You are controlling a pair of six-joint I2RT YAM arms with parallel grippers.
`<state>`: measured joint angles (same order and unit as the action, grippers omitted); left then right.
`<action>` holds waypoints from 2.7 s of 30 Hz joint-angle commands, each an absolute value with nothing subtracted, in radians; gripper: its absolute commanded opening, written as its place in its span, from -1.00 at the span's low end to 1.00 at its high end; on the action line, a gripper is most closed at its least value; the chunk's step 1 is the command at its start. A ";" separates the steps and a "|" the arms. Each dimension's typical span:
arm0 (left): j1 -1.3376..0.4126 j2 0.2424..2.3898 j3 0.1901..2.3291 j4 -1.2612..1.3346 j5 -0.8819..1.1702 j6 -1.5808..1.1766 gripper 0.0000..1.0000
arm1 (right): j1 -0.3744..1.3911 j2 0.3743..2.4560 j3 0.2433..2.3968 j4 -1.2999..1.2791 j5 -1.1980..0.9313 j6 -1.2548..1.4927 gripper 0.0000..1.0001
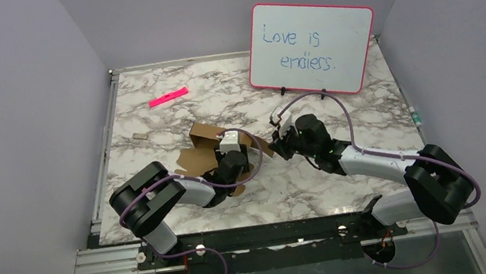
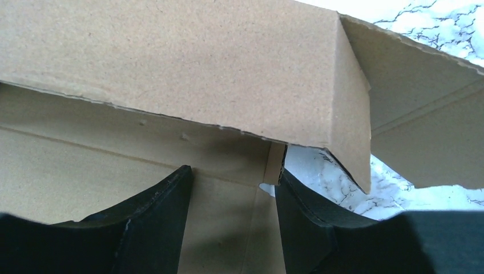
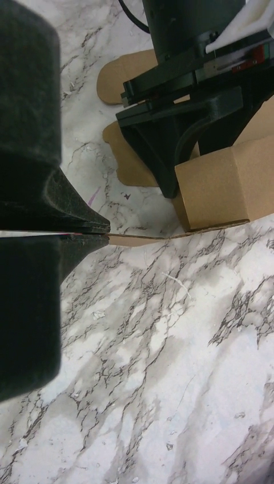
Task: Fold the paper box
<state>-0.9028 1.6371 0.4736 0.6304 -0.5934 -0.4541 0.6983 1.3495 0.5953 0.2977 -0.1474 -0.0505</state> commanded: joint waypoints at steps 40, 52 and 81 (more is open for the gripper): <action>-0.848 1.698 0.411 0.710 -0.447 -0.560 0.05 | 0.672 1.216 0.506 0.444 0.139 0.149 -0.15; -0.842 1.696 0.410 0.710 -0.437 -0.563 0.05 | 0.664 1.530 0.596 0.474 -0.087 0.086 -0.23; -0.838 1.650 0.410 0.724 -0.350 -0.595 0.08 | 0.663 1.782 0.626 0.831 -0.461 0.156 -0.13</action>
